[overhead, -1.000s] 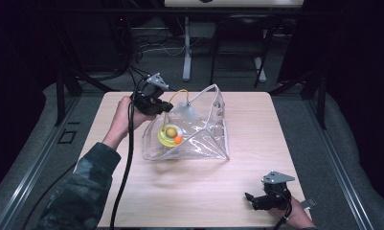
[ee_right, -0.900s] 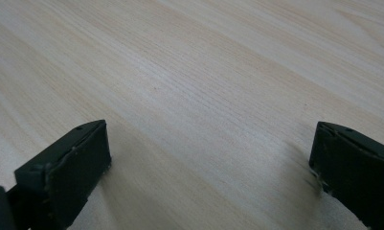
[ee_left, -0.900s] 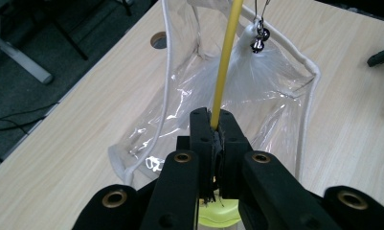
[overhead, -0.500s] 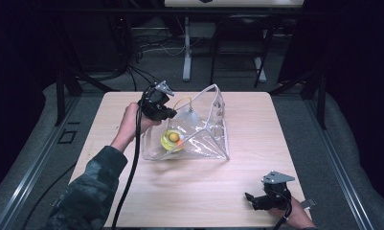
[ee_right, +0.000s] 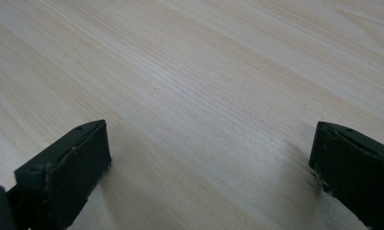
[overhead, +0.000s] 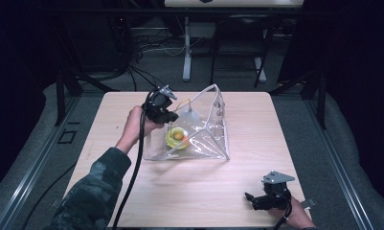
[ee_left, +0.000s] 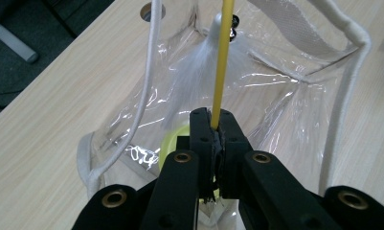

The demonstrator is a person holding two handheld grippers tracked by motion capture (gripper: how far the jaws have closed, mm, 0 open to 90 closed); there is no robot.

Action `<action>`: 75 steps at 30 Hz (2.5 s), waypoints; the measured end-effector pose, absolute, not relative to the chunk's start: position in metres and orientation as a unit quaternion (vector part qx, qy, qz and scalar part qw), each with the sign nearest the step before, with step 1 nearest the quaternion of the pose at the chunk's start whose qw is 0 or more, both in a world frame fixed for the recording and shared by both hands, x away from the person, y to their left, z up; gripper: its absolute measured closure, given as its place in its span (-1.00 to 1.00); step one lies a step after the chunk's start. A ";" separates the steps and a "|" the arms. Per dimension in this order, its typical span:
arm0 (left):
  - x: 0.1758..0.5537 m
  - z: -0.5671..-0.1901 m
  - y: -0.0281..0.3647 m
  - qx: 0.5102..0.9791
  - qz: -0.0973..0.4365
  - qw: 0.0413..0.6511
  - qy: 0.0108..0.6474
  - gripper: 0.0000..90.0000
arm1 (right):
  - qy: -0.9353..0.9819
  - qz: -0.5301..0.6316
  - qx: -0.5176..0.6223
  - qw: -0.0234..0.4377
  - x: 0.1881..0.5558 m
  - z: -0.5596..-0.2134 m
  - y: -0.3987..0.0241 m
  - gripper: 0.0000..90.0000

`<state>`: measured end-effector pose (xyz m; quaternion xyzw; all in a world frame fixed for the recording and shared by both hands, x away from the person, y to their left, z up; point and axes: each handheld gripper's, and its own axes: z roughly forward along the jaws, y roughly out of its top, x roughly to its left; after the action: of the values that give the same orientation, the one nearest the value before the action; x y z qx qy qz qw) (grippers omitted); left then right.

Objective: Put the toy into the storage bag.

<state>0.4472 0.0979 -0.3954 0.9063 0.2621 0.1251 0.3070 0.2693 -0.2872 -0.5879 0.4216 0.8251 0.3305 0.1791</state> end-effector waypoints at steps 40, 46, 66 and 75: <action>0.441 -0.385 0.127 0.877 0.120 0.341 0.316 -0.33 | 0.820 0.345 0.423 0.174 0.270 -0.590 -0.286 -1.00; 0.429 -0.372 0.145 0.869 0.126 0.350 0.326 -0.64 | 0.819 0.344 0.424 0.176 0.270 -0.590 -0.286 -1.00; 0.379 -0.377 0.200 0.864 0.155 0.330 0.348 -1.00 | 0.820 0.341 0.425 0.177 0.269 -0.590 -0.286 -1.00; 0.362 -0.405 0.226 0.859 0.154 0.319 0.370 -1.00 | 0.821 0.340 0.423 0.176 0.270 -0.589 -0.286 -1.00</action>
<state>0.3620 0.2261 -0.4053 0.8589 0.3701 0.1536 0.3190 0.2696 -0.2861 -0.5895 0.4233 0.8212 0.3400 0.1756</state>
